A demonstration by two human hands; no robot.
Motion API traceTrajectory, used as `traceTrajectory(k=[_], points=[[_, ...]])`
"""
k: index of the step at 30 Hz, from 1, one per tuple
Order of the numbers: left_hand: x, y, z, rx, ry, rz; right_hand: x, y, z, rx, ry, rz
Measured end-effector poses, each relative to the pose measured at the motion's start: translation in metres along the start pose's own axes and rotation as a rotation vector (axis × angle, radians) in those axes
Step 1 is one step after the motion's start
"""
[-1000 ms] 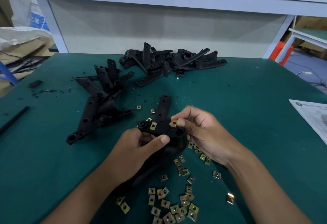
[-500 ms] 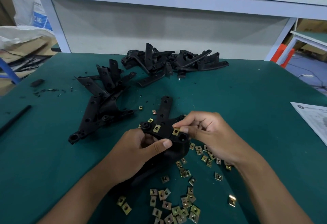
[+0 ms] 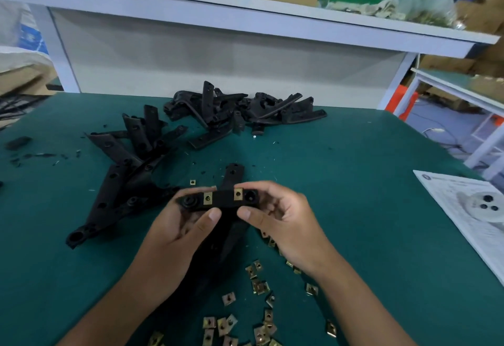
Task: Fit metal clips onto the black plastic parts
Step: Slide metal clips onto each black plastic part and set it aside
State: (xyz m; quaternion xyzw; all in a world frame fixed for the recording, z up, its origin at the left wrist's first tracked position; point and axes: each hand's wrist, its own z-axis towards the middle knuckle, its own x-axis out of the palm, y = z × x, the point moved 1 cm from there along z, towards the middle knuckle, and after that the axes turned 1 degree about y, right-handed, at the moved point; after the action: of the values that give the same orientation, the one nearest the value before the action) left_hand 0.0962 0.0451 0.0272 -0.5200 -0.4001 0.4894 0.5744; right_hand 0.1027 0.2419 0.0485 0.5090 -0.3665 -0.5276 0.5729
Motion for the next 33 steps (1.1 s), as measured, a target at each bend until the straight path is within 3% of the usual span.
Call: traceTrajectory(k=[7, 27, 33], points=[[-0.001, -0.007, 0.004, 0.067, -0.126, -0.101, -0.003, -0.002, 0.001, 0.014, -0.006, 0.020], [-0.002, -0.010, 0.003, 0.044, -0.055, -0.168, -0.005, -0.001, 0.002, 0.020, 0.031, 0.021], [0.011, -0.039, -0.011, 0.119, -0.060, 0.004, -0.021, 0.033, -0.019, -0.011, 0.001, -0.058]])
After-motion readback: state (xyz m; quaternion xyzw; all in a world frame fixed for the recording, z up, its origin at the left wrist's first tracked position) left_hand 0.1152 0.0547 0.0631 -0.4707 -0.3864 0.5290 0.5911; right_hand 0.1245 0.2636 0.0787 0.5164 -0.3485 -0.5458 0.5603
